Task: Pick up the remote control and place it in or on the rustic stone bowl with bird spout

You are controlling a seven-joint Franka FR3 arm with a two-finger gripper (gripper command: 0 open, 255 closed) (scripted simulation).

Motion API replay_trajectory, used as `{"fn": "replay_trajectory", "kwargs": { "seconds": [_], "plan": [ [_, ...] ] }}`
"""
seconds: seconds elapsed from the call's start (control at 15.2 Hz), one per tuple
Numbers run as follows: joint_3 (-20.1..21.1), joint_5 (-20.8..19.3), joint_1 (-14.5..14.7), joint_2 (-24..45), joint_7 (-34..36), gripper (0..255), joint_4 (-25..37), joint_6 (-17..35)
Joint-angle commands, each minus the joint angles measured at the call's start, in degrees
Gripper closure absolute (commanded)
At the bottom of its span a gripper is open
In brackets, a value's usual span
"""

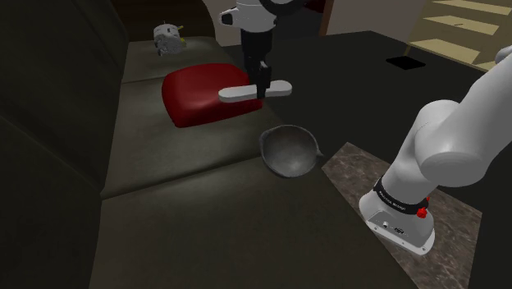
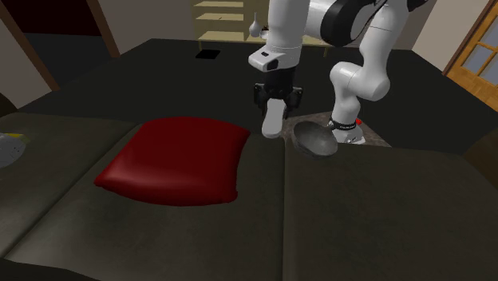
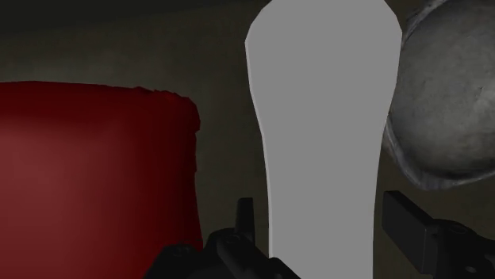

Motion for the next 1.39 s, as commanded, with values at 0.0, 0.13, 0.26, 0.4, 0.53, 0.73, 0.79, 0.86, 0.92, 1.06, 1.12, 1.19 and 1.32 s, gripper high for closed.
{"fn": "replay_trajectory", "kwargs": {
  "seconds": [0.0, 0.13, 0.26, 0.4, 0.53, 0.73, 0.79, 0.86, 0.92, 1.06, 1.12, 1.19, 1.32],
  "plan": [
    [0.4, 0.6, 0.5, -3.8, 0.6, 255, -3.5, -0.2],
    [1.2, 1.3, 1.3, -7.9, 1.7, 255, -7.1, -0.8],
    [2.0, 2.2, 2.2, -12.0, 2.8, 255, -10.3, -1.6],
    [2.8, 3.2, 3.2, -16.1, 3.9, 255, -13.3, -2.7],
    [3.7, 4.3, 4.2, -20.2, 5.2, 255, -16.1, -4.1],
    [4.9, 5.8, 5.7, -25.0, 6.8, 255, -19.7, -5.2],
    [5.0, 5.9, 5.7, -25.0, 6.8, 255, -20.5, -4.4],
    [5.1, 5.9, 5.8, -24.9, 6.8, 255, -21.2, -3.6],
    [5.2, 6.0, 5.8, -24.9, 6.8, 255, -21.9, -2.8],
    [5.4, 6.1, 5.9, -24.7, 6.9, 255, -23.3, -1.2],
    [5.4, 6.2, 5.9, -24.5, 6.9, 255, -24.0, -0.4],
    [5.5, 6.3, 5.9, -24.4, 6.9, 255, -24.7, 0.4],
    [5.7, 6.4, 6.0, -24.1, 6.9, 255, -26.1, 2.1]
  ]
}}
